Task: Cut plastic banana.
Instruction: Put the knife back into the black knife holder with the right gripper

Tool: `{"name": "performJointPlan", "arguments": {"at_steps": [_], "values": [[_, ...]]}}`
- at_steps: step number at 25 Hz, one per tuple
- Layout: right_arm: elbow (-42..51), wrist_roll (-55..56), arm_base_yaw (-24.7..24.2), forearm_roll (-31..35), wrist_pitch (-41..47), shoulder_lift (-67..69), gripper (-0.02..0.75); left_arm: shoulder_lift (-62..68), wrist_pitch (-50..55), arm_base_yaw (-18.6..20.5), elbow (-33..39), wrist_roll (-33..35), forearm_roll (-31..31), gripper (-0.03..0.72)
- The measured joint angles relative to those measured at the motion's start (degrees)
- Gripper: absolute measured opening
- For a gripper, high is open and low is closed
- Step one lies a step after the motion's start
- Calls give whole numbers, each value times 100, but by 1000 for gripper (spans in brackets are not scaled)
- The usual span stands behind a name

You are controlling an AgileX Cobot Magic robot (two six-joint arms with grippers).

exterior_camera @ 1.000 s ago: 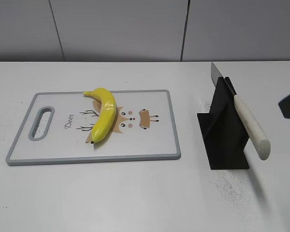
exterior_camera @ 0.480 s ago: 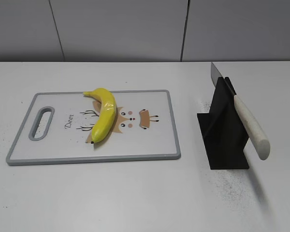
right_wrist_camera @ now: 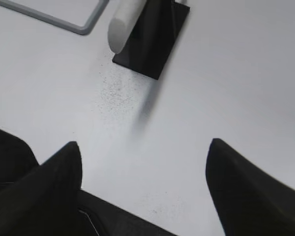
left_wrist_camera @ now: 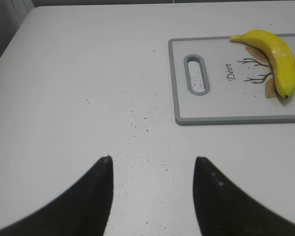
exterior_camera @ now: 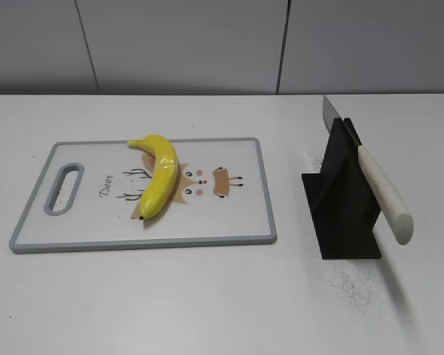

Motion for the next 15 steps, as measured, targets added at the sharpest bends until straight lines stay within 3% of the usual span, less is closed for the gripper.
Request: {"name": "performJointPlan", "arguments": {"at_steps": [15], "values": [[14, -77, -30, 41, 0, -1073, 593, 0, 0, 0, 0, 0, 0, 490]]}}
